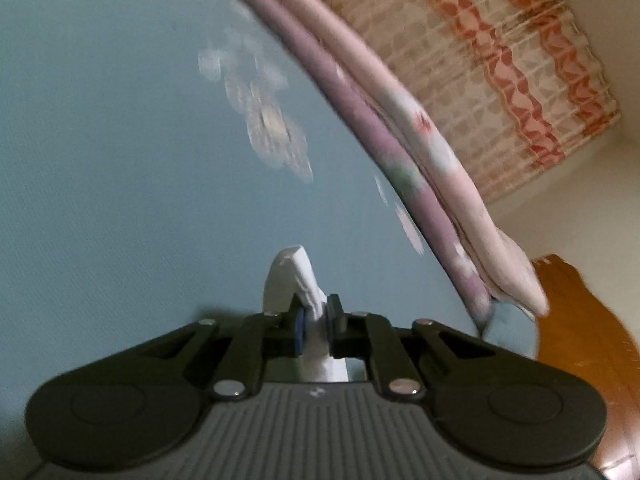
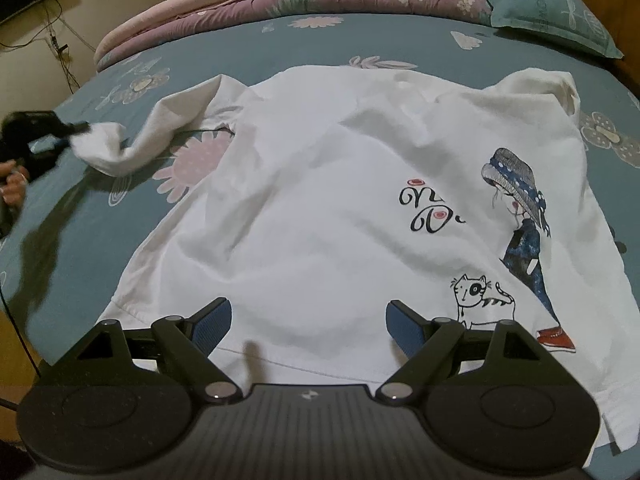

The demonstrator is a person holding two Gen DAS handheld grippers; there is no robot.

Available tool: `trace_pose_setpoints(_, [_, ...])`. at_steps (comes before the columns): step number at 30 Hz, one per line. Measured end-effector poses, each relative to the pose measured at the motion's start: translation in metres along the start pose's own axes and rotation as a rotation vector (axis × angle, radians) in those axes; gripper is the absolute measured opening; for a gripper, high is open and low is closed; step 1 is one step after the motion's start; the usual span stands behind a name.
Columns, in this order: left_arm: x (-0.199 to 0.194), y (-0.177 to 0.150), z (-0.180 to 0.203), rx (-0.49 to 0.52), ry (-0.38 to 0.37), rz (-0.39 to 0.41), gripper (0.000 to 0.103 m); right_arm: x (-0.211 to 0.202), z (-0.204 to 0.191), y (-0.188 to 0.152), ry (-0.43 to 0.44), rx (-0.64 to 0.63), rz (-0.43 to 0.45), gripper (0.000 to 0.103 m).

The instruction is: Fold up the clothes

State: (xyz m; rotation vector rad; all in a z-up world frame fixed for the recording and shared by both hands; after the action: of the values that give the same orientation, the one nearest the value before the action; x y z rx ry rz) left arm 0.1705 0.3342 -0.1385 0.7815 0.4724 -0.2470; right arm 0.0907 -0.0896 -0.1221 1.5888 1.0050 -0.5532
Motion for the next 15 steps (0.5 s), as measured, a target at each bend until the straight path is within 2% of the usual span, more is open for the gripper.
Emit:
trace_pose_setpoints(10, [-0.047, 0.088, -0.013, 0.201, 0.163, 0.177, 0.007, 0.001, -0.016, 0.000, -0.010, -0.045, -0.005, 0.088])
trace_pose_setpoints(15, [-0.059, 0.094, -0.006, 0.219, 0.152, 0.274, 0.007, -0.001, -0.017, 0.002, -0.029, -0.059, 0.000, 0.088])
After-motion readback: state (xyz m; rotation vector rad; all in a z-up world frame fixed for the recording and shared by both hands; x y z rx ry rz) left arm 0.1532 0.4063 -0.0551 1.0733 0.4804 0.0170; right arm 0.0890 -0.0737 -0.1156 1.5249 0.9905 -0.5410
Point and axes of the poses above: each gripper's, at about its wrist camera, not at the fingertips, and x roughly the way its jaws point, z to its right, y to its top, the point moved 5 cm from there along x, roughly the way its jaws point, and after that the axes turned 11 degrees about x, right-handed, at the moved point
